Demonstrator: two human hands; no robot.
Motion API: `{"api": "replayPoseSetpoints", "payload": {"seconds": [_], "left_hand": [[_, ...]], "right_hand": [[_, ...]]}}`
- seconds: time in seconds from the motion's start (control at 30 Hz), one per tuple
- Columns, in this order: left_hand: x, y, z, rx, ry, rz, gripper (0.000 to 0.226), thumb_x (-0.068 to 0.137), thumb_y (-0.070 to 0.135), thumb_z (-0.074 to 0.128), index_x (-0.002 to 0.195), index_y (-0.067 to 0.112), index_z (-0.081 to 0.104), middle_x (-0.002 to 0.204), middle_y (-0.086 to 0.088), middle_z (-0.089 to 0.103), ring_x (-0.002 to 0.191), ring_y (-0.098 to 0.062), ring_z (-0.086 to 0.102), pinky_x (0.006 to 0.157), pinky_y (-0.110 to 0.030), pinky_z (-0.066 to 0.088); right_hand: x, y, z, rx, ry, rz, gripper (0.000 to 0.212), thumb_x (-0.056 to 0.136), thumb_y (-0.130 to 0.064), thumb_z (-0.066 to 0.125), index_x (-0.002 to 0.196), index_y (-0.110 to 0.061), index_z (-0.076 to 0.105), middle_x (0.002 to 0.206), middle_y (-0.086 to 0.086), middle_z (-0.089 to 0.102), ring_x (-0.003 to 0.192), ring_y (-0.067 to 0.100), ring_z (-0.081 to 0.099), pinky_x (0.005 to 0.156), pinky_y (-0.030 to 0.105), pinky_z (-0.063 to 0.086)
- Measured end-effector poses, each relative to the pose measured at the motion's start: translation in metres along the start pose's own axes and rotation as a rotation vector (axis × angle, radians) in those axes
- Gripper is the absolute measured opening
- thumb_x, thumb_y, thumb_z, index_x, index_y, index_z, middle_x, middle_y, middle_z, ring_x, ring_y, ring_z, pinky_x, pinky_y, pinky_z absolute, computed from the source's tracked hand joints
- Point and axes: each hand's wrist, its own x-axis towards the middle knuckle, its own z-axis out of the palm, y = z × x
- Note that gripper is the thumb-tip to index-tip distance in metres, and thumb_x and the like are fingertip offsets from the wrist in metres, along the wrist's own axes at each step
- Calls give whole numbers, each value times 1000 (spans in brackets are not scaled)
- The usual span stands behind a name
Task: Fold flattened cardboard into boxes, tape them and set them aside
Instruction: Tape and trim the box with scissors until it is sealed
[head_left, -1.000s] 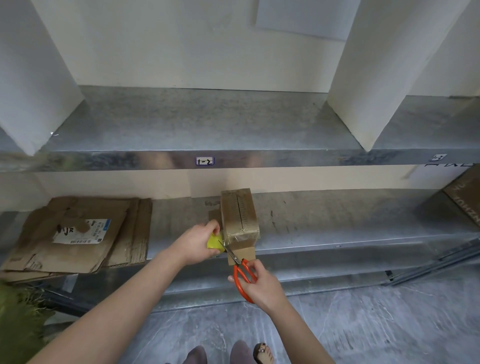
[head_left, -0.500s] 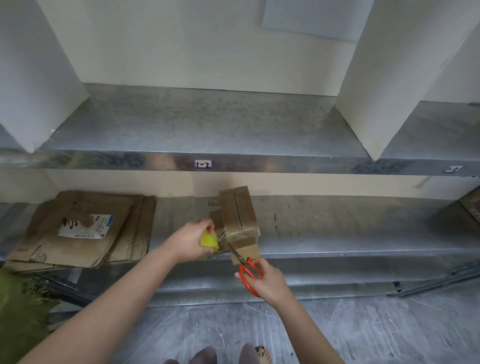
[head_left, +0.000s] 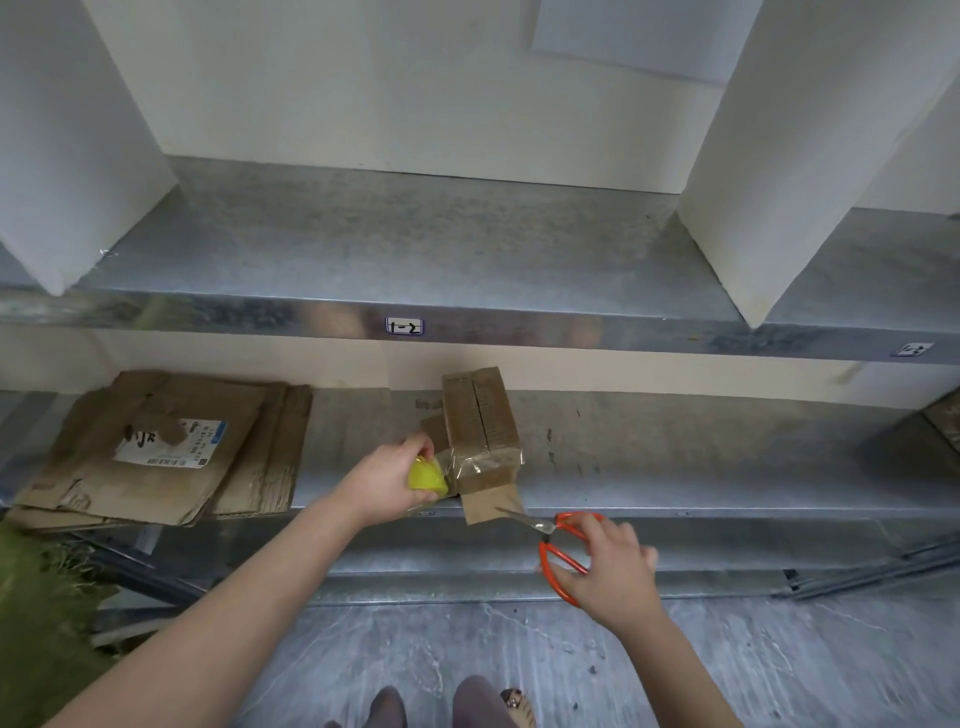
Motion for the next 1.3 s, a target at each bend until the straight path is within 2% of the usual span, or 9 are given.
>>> {"api": "replayPoseSetpoints", "payload": {"seconds": [0.23, 0.4, 0.63, 0.83, 0.9, 0.97, 1.03, 1.13, 1.3], "left_hand": [[0, 10, 5, -9, 32, -37, 45, 76, 37, 76, 101, 30, 39, 103, -2, 58, 89, -19, 53, 70, -28, 40], [0, 14, 10, -8, 59, -81, 47, 76, 38, 76, 107, 26, 43, 106, -1, 57, 91, -18, 52, 70, -27, 37], [1, 13, 17, -19, 127, -151, 50, 74, 37, 78, 111, 19, 49, 107, 0, 57, 96, -21, 52, 73, -27, 35], [-1, 10, 24, -40, 126, -172, 50, 74, 39, 78, 110, 22, 47, 111, 0, 56, 95, -15, 47, 75, -25, 33], [-1, 12, 23, -46, 129, -169, 50, 74, 38, 78, 110, 20, 47, 111, 0, 56, 98, -17, 49, 75, -25, 33], [0, 13, 22, -45, 120, -166, 51, 75, 38, 78, 111, 20, 48, 112, -1, 57, 100, -19, 50, 76, -26, 35], [1, 12, 20, -28, 106, -156, 50, 75, 38, 77, 111, 19, 47, 113, -2, 57, 101, -21, 51, 77, -27, 37], [1, 11, 16, -5, 84, -140, 50, 75, 38, 76, 112, 19, 47, 113, -3, 58, 101, -22, 52, 78, -29, 40], [3, 10, 9, -4, 59, -98, 51, 73, 37, 77, 112, 20, 49, 114, -4, 59, 102, -23, 54, 80, -29, 42]], "right_hand": [[46, 43, -6, 3, 153, 32, 42, 77, -58, 66, 115, -40, 58, 117, -16, 58, 113, 16, 50, 82, 37, 28], [88, 51, 1, -72, 18, 28, 54, 80, -55, 62, 128, -33, 51, 130, -4, 53, 119, 22, 44, 82, 36, 30], [116, 77, 28, 28, -163, -71, 77, 77, -61, 49, 143, -22, 41, 141, 5, 47, 130, 27, 41, 99, 44, 42], [97, 86, 30, 182, -133, -127, 63, 86, -29, 70, 139, -11, 41, 136, 9, 48, 122, 28, 51, 101, 36, 44], [95, 89, 30, 175, -118, -145, 58, 89, -37, 65, 137, -14, 43, 132, 7, 50, 116, 28, 54, 97, 37, 45], [94, 89, 31, 56, -65, -180, 61, 91, -62, 41, 136, -21, 45, 137, 3, 49, 119, 27, 53, 97, 42, 45], [90, 81, 28, -24, 30, -231, 67, 91, -69, 23, 134, -24, 49, 141, 4, 49, 125, 29, 49, 101, 47, 43], [75, 43, 10, -53, 118, -321, 57, 94, -60, 29, 137, -27, 48, 147, 4, 46, 136, 28, 41, 110, 48, 36], [56, -23, -3, 13, 161, -459, 51, 95, -50, 40, 142, -31, 41, 149, 1, 43, 139, 25, 38, 111, 44, 38]]}}
